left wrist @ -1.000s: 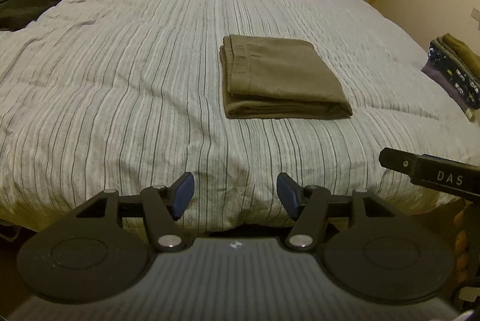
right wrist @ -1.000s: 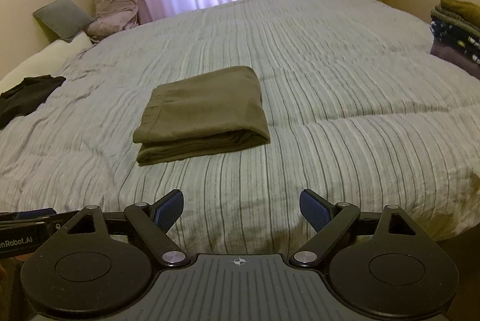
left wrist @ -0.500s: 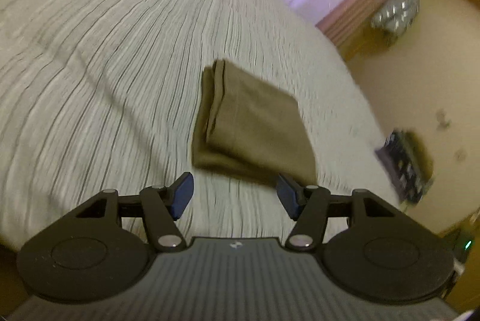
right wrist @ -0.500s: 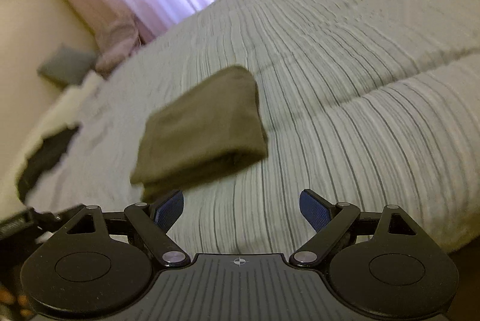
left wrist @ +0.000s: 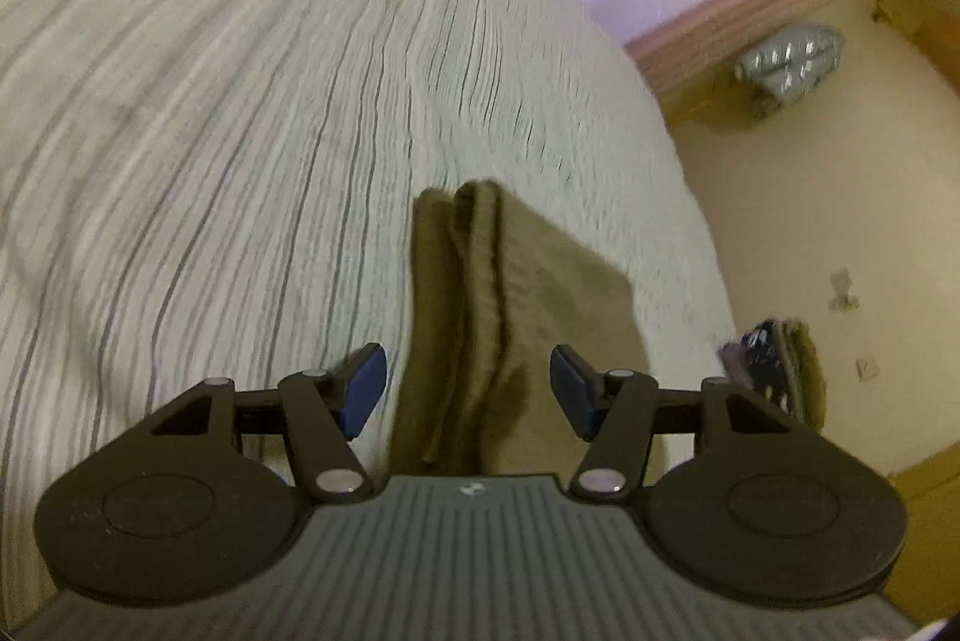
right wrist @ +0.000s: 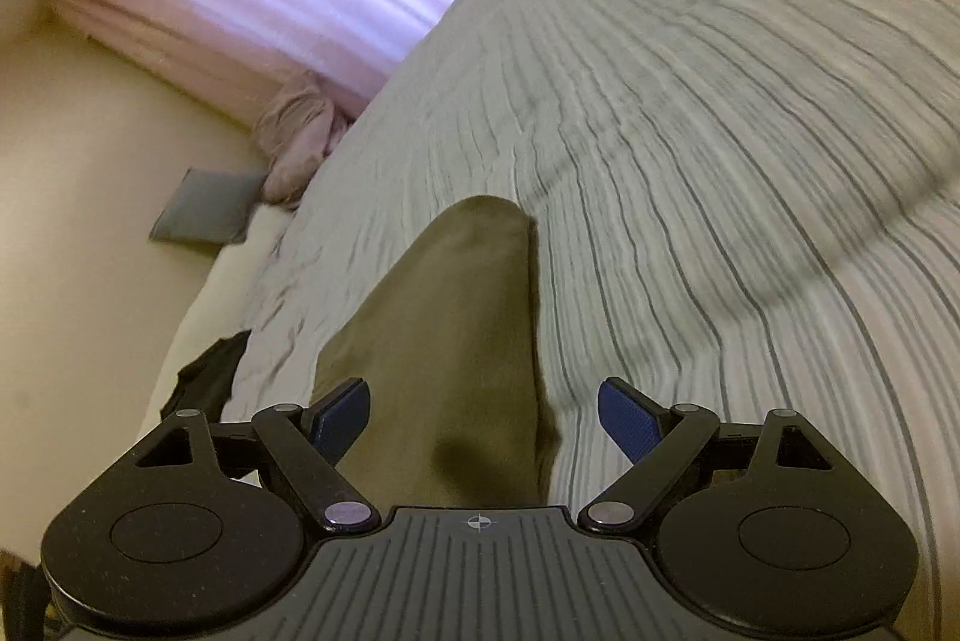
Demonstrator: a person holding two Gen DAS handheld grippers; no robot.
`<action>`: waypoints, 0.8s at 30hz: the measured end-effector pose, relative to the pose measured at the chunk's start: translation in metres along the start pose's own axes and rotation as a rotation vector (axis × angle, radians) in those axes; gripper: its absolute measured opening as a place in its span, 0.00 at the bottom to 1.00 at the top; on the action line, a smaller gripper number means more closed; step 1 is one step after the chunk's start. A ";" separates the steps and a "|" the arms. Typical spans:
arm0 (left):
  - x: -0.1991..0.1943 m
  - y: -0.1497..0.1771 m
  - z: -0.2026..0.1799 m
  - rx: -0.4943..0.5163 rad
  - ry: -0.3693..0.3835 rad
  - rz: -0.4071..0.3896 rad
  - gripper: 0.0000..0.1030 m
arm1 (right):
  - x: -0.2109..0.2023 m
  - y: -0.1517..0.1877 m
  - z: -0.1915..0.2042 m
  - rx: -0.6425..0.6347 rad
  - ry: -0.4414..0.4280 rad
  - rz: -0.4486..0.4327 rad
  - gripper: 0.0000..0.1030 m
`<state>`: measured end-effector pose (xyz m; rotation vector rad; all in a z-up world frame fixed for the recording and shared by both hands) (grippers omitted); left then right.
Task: Fold clothes
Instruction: 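Grasp the folded olive shirt with both grippers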
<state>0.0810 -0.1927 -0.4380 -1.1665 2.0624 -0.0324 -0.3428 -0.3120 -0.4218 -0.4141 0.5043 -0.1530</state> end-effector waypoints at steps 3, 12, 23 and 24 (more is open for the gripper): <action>0.010 -0.003 0.004 -0.005 0.020 0.022 0.53 | 0.018 -0.012 -0.008 -0.007 -0.037 0.067 0.84; 0.038 -0.008 -0.001 -0.017 0.125 0.081 0.53 | 0.067 -0.033 -0.026 0.057 -0.195 0.212 0.68; 0.052 -0.026 -0.015 -0.009 0.093 0.143 0.25 | 0.077 -0.039 -0.025 0.024 -0.213 0.254 0.32; 0.052 -0.032 -0.026 0.004 0.077 0.156 0.25 | 0.066 -0.044 -0.020 0.039 -0.203 0.230 0.31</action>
Point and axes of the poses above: each gripper's, at about its wrist camera, not at the fingertips, and x roughly the way its jaws point, z to its left, y to its underside, the point moved 3 cm from there along x, roughly the way its jaws point, and after that the axes turned 2 degrees about -y, right-handed, at the moved point
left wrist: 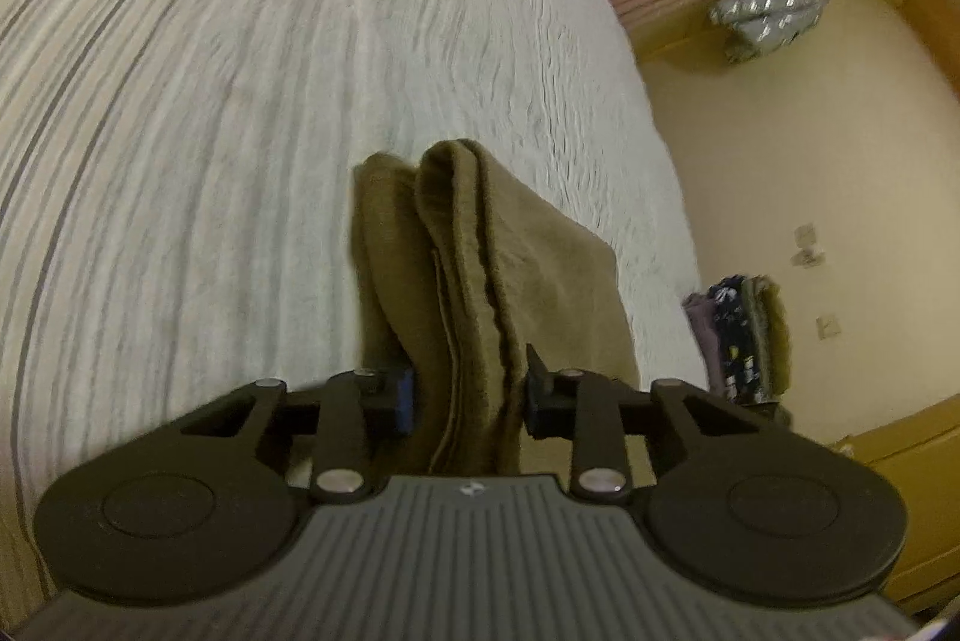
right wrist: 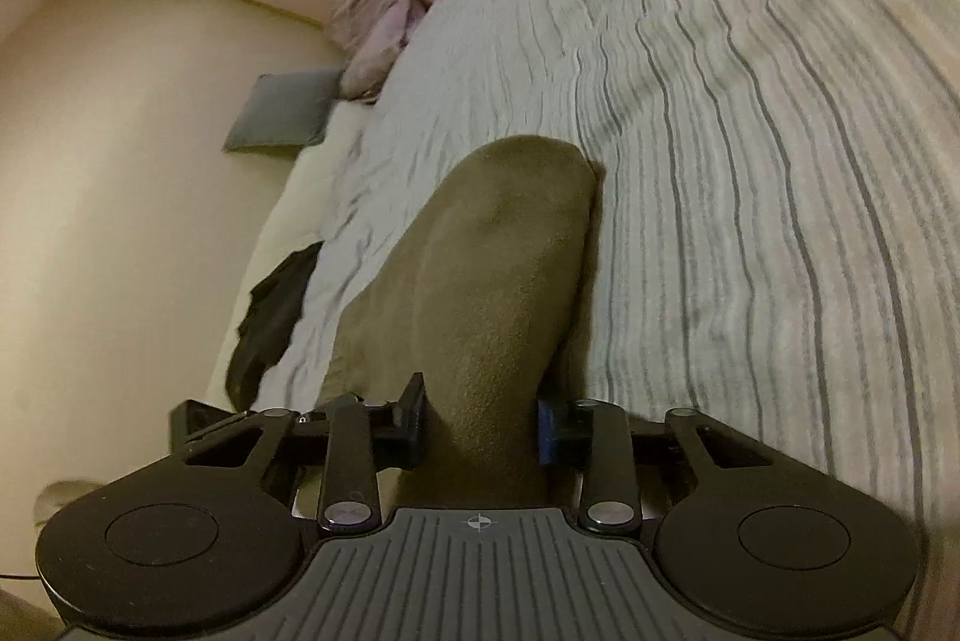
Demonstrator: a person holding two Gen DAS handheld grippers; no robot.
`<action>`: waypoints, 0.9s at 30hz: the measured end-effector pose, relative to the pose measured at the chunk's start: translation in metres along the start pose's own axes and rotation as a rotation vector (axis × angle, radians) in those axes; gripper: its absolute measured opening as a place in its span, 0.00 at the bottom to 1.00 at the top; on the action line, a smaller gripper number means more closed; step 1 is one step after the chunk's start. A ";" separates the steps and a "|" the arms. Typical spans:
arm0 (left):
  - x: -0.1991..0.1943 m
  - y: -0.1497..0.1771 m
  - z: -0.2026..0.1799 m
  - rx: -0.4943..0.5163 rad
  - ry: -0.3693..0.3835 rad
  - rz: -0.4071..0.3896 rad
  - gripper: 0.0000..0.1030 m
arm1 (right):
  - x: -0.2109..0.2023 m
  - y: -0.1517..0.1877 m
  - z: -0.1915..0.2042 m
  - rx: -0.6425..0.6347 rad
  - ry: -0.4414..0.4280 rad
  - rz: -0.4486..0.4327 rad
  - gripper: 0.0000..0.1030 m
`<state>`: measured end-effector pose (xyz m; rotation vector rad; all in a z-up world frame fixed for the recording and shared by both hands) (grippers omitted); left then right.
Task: Fold clothes
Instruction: 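Grasp the folded olive shirt with both grippers, then carry the folded shirt with both grippers onto the clothes stack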
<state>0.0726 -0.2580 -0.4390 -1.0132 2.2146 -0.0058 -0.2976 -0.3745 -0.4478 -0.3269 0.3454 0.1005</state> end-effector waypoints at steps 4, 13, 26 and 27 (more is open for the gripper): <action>0.003 -0.020 -0.058 0.050 0.008 0.061 0.24 | -0.044 -0.006 0.029 0.052 0.033 -0.103 0.30; 0.081 -0.058 -0.282 0.273 0.231 0.355 0.24 | -0.225 -0.025 0.108 0.178 0.174 -0.440 0.30; 0.257 -0.034 -0.560 0.575 0.425 0.598 0.24 | -0.465 -0.076 0.136 0.298 0.337 -0.938 0.30; 0.273 -0.032 -0.577 0.585 0.424 0.596 0.24 | -0.481 -0.088 0.128 0.301 0.339 -0.955 0.30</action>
Point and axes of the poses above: each gripper's, at about its wrist camera, not at the fingertips, and x roughly the way its jaws point, z to its left, y to its underside, the point moved 3 cm from there along x, roughly the way its jaws point, and after that the axes turned 2 degrees about -y, right-handed, at the moved point
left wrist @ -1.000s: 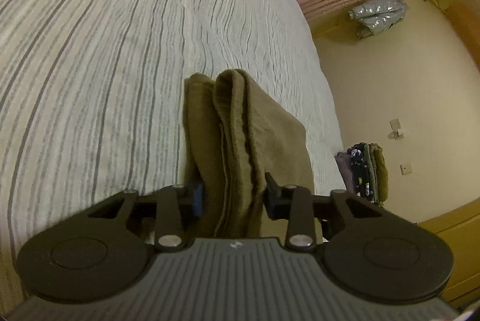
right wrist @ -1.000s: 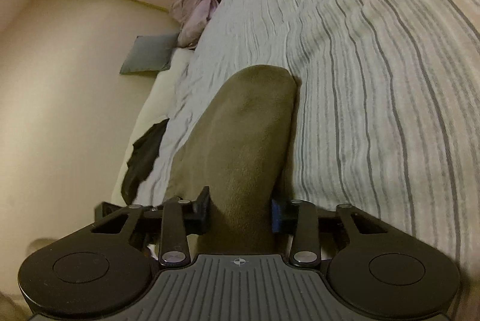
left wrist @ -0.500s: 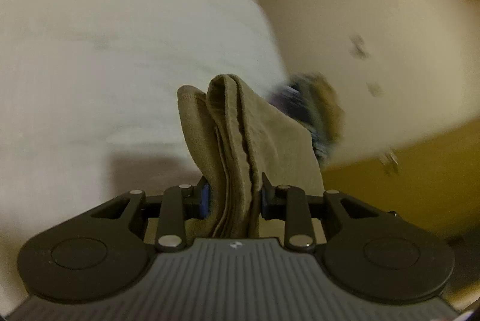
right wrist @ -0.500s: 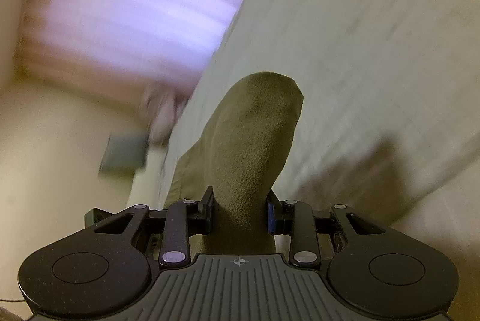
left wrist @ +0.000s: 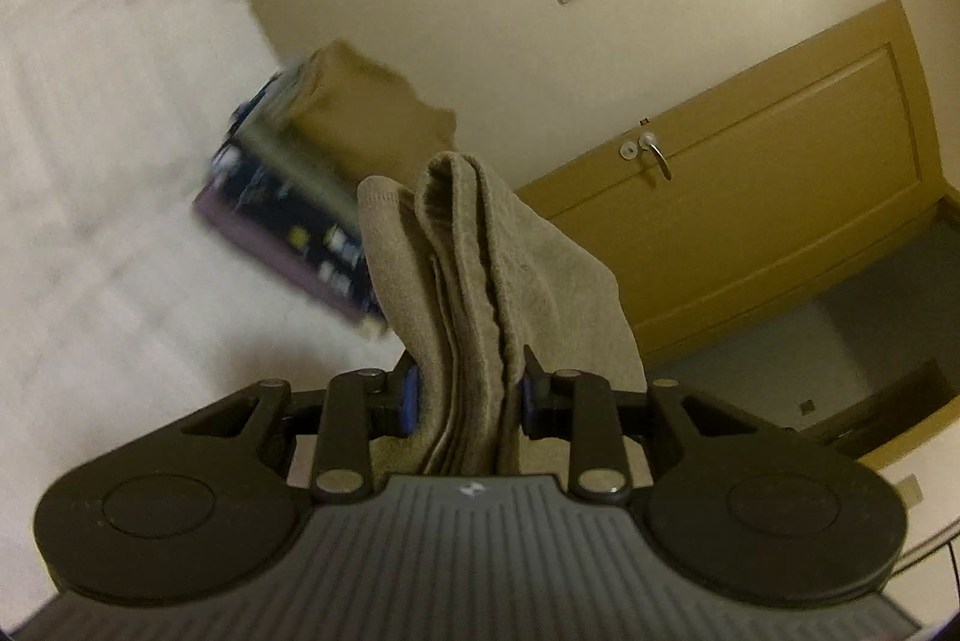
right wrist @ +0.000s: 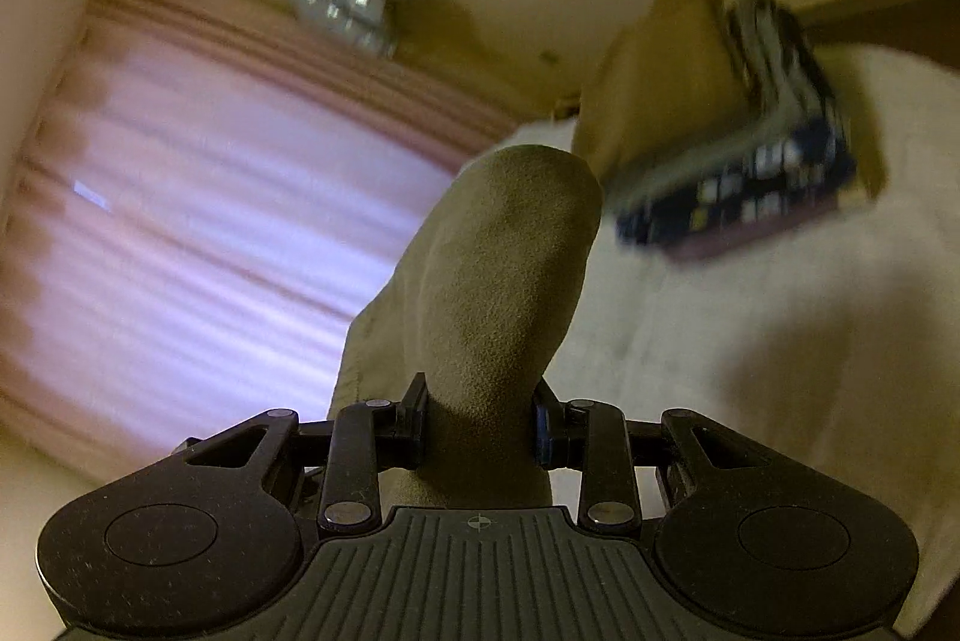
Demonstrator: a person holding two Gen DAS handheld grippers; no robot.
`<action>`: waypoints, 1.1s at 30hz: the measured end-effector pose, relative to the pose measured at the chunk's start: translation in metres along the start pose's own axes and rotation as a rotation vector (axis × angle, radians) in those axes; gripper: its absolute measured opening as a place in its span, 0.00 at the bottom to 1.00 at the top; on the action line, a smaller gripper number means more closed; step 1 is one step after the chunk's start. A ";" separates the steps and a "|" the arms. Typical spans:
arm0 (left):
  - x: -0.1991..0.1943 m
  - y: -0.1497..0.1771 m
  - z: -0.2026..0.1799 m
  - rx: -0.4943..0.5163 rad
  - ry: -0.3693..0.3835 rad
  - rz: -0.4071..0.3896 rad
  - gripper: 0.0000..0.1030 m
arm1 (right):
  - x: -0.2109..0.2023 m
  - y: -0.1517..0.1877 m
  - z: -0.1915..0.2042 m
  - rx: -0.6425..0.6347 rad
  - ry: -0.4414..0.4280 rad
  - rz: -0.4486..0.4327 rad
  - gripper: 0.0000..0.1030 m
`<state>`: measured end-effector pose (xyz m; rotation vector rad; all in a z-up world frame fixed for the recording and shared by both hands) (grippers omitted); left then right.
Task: Fold clothes
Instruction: 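Carry the folded shirt with both grippers onto the clothes stack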
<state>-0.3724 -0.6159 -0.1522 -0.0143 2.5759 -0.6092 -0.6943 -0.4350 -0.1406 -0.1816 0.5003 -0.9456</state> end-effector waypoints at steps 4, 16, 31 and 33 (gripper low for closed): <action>0.060 -0.073 -0.001 0.006 -0.016 -0.004 0.24 | 0.031 -0.076 -0.017 -0.007 0.007 -0.019 0.30; 0.218 -0.213 0.027 0.004 -0.034 0.033 0.24 | 0.116 -0.248 -0.077 0.034 0.085 -0.074 0.31; 0.278 -0.218 0.112 -0.052 -0.118 0.112 0.36 | 0.159 -0.259 -0.131 0.012 0.242 -0.042 0.35; 0.272 -0.219 0.115 -0.056 -0.126 0.102 0.38 | 0.159 -0.256 -0.126 -0.032 0.298 -0.046 0.37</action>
Point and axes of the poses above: each gripper's, at about its wrist camera, not at the fingertips, and x roughly the way its jaws point, z to its left, y to its underside, the point moved 3 cm from there along x, roughly the way its jaws point, and after that the axes turned 2 degrees about -y, right-handed, at the moved point
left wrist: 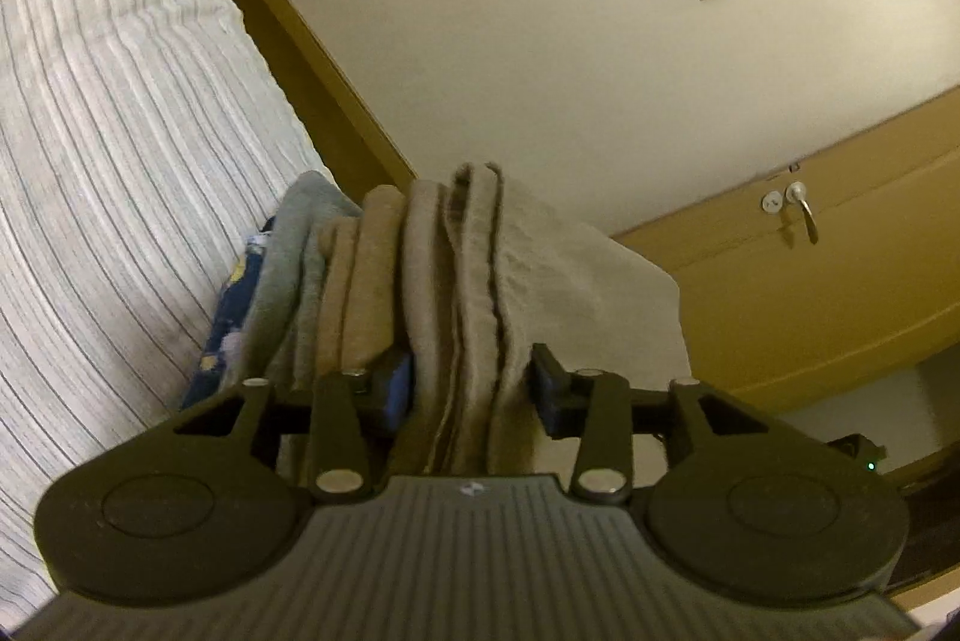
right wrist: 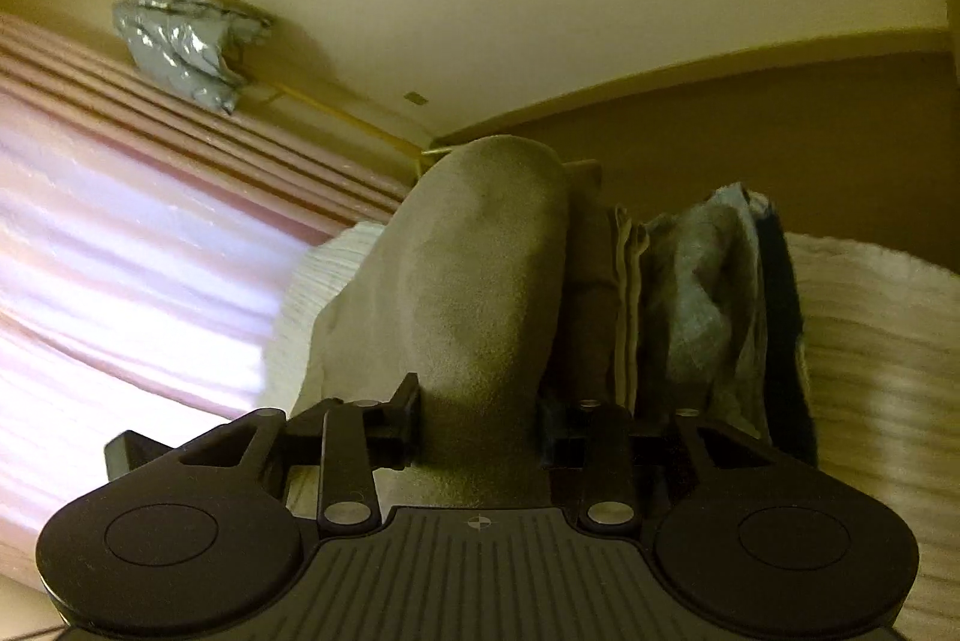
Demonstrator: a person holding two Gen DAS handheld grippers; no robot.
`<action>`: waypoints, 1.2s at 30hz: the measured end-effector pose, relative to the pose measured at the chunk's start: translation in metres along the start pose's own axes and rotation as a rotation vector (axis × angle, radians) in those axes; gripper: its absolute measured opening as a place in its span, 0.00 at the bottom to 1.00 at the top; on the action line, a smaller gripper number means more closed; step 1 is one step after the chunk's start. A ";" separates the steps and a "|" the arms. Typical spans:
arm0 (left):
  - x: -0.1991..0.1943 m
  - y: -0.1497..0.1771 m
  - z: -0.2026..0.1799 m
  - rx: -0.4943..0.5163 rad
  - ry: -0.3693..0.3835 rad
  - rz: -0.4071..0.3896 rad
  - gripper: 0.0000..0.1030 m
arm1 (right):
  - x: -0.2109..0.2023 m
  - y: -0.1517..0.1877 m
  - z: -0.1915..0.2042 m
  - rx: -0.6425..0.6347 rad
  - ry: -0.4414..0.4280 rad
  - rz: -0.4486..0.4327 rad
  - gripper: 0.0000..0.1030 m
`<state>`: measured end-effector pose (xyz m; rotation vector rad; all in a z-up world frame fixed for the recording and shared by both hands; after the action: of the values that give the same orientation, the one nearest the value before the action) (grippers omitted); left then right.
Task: Fold clothes
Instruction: 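Carry the folded shirt with both grippers onto the clothes stack, then open both grippers to release the shirt on top of the stack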
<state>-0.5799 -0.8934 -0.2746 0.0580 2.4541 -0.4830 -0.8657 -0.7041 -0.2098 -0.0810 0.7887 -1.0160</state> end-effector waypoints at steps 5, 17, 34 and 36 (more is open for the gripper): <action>-0.042 -0.008 -0.016 0.057 -0.113 -0.109 0.32 | -0.006 0.006 0.012 -0.110 0.137 -0.026 0.46; -0.002 0.008 -0.092 0.395 -0.253 -0.174 0.30 | 0.023 0.025 0.078 -0.484 0.340 -0.252 0.32; -0.006 0.076 -0.073 0.392 -0.363 -0.169 0.27 | 0.006 0.073 0.051 -0.536 0.334 -0.215 0.30; -0.011 0.086 -0.080 0.412 -0.378 -0.159 0.27 | -0.012 0.079 0.062 -0.521 0.312 -0.226 0.30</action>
<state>-0.6042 -0.7845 -0.2376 -0.0552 1.9681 -0.9699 -0.7728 -0.6688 -0.1902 -0.4765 1.3417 -1.0249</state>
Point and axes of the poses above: each gripper's, at about its wrist camera, not at the fingertips, and x roughly the way its jaws point, z to its left, y to its underside, the point moved 3 cm from there along x, roughly the way its jaws point, and after that the axes turned 2 degrees about -y, right-handed, at the moved point
